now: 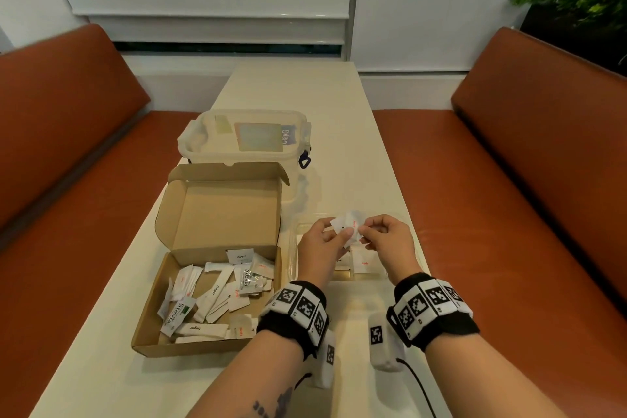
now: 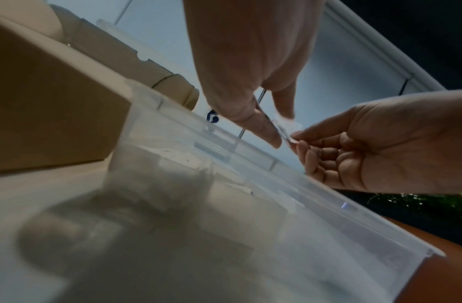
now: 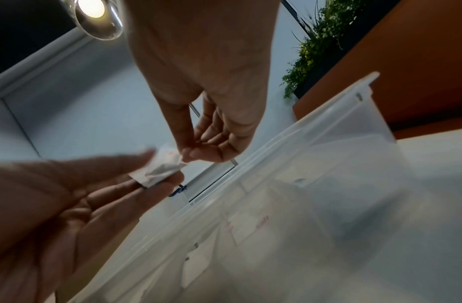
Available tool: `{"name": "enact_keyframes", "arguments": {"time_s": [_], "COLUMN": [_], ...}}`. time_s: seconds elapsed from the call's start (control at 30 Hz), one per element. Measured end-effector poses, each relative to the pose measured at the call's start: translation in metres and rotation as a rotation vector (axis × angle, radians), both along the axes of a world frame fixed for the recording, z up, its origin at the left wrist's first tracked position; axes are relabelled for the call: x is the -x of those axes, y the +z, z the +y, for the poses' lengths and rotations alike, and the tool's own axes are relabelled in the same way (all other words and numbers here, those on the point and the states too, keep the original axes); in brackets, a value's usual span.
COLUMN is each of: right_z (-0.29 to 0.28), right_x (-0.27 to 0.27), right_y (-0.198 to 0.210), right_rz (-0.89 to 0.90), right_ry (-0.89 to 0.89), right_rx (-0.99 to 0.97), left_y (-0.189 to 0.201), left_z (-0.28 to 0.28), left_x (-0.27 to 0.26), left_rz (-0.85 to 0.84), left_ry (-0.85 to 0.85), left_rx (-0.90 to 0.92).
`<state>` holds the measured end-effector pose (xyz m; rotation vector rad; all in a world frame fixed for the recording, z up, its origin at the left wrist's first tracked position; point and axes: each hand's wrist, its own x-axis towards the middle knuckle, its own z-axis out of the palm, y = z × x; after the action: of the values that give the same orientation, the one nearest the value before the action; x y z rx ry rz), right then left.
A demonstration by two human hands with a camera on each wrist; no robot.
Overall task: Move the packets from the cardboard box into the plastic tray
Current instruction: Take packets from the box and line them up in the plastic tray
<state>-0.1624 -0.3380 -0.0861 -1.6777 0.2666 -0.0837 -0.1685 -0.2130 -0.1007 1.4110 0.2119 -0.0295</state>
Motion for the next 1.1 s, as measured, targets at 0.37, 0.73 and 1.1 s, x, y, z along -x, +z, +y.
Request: {"name": "enact_keyframes", "arguments": {"time_s": [0.37,0.73,1.1], "right_z": [-0.008,-0.028,-0.019], "right_x": [-0.011,0.0,0.005], "right_y": [0.025,0.003,-0.025], "right_rz": [-0.045,0.091,0.0], "right_ry": [0.297,0.209,0.163], "right_rx": [0.487,0.56,1.095], "left_y": [-0.005,-0.009,-0.01], "left_z": [0.007,0.012,0.013], "left_x": [-0.001,0.002,0.002], "left_rz": [-0.01,-0.006,0.014], "left_ry": [-0.071,0.186,0.207], "left_rx": [-0.174,0.005,-0.001]}}
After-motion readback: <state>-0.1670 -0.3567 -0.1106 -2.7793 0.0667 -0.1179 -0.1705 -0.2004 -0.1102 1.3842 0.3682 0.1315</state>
